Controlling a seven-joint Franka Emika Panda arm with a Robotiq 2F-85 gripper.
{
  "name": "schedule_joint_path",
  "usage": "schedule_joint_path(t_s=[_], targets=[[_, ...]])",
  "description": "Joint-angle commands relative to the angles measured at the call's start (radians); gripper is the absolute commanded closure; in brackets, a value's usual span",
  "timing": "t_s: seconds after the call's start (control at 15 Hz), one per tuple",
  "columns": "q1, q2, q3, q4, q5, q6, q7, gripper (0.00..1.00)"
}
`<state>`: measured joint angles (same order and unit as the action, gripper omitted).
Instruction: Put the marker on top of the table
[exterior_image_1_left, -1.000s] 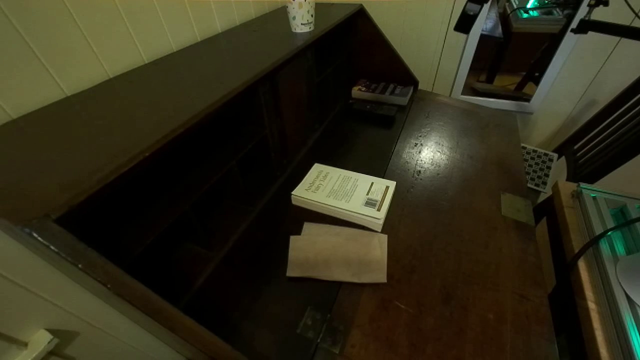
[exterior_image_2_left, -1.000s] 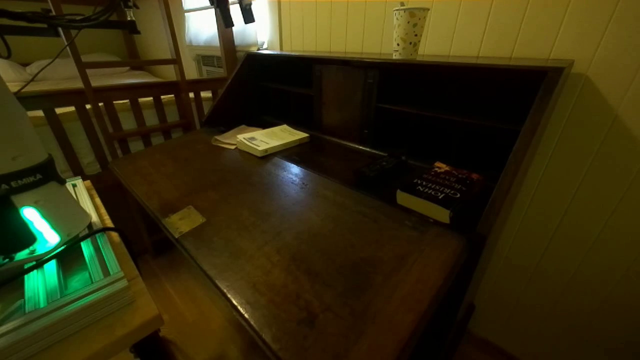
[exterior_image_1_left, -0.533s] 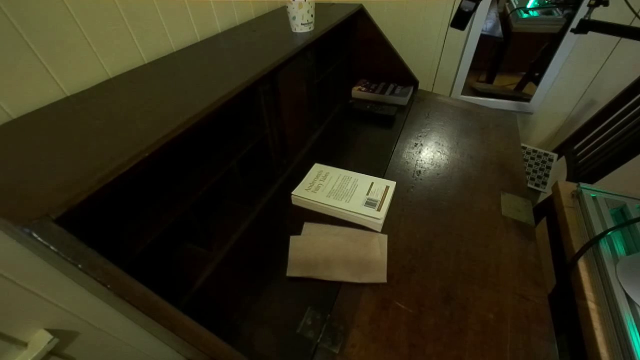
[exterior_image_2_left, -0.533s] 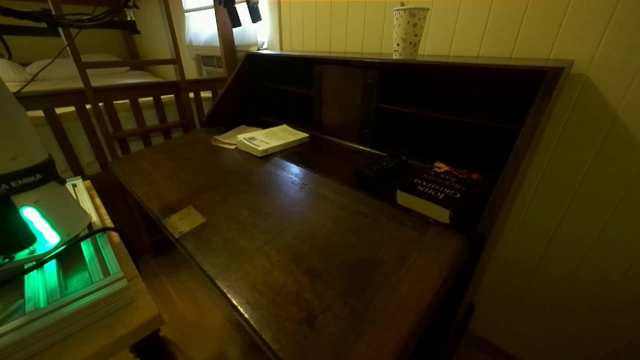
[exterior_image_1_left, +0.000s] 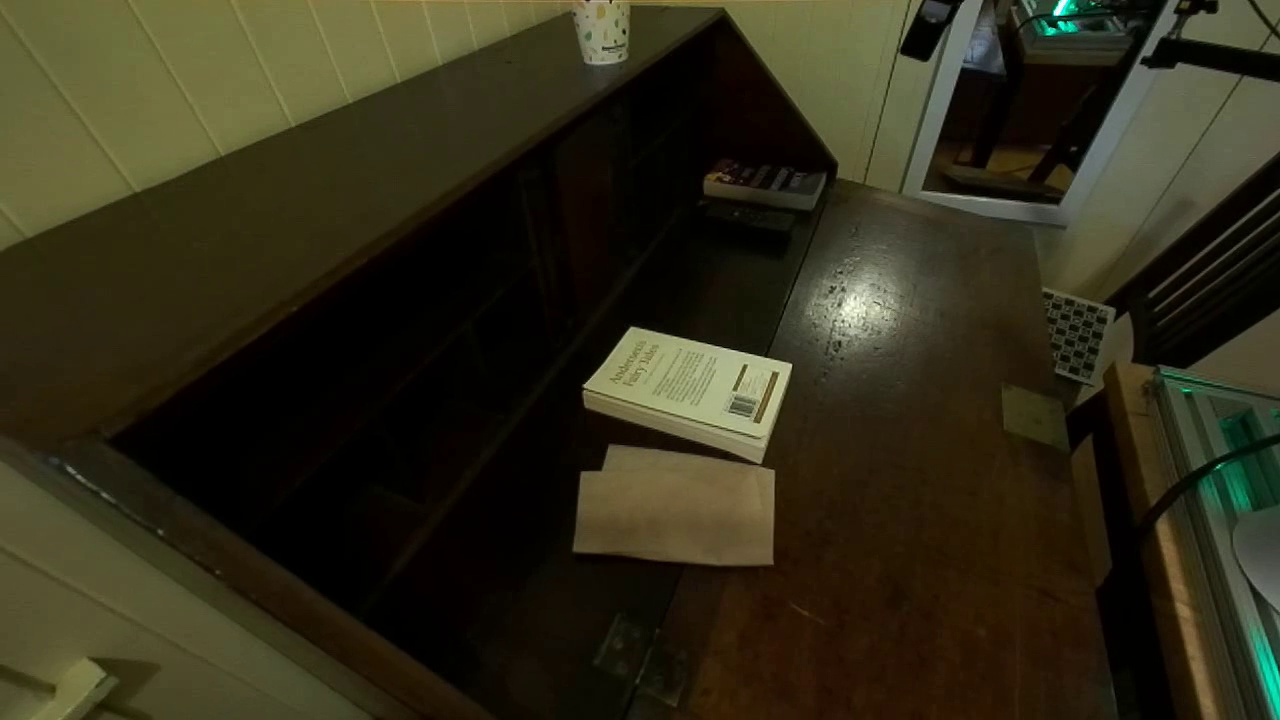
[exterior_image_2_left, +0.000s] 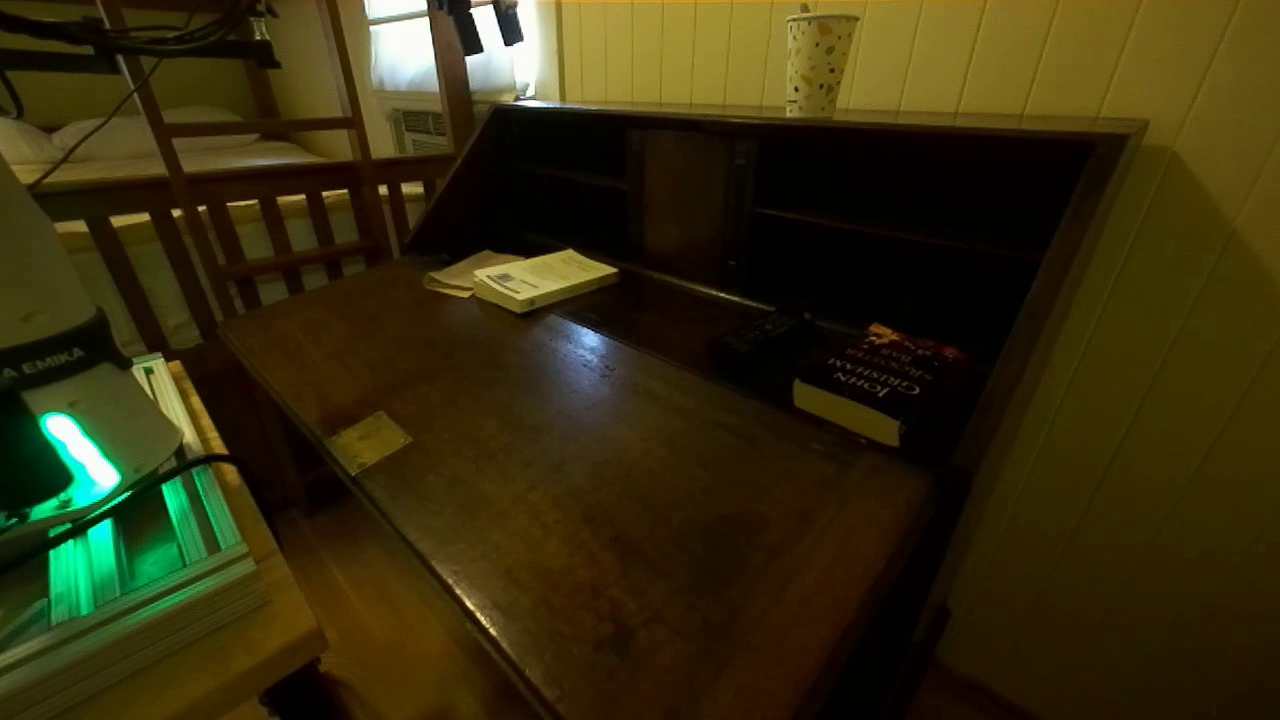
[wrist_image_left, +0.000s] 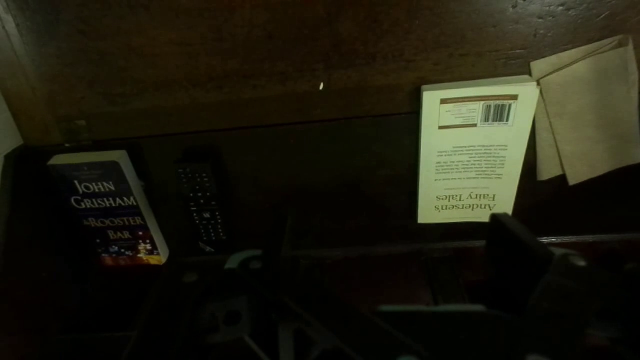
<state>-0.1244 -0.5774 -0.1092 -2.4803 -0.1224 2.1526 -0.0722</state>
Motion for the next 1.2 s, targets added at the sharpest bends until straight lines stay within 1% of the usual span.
schedule_joint_path(t_s=[0.0,0.2,0.4,0.53,0.87,1.13], targets=[[-0.019,0.039,-0.038,0.028,0.018,0.042,0.008,0.00],[-0.019,0.093,-0.097,0.066,0.024,0.139,-0.053,0.00],[-0.017,0.161,-0.129,0.124,0.017,0.210,-0.106,0.00],[-0.007,0.206,-0.145,0.171,0.025,0.232,-0.152,0.00],[-0.001,0.296,-0.138,0.286,0.023,0.255,-0.216,0.00],[0.000,0.364,-0.130,0.379,0.021,0.256,-0.240,0.00]])
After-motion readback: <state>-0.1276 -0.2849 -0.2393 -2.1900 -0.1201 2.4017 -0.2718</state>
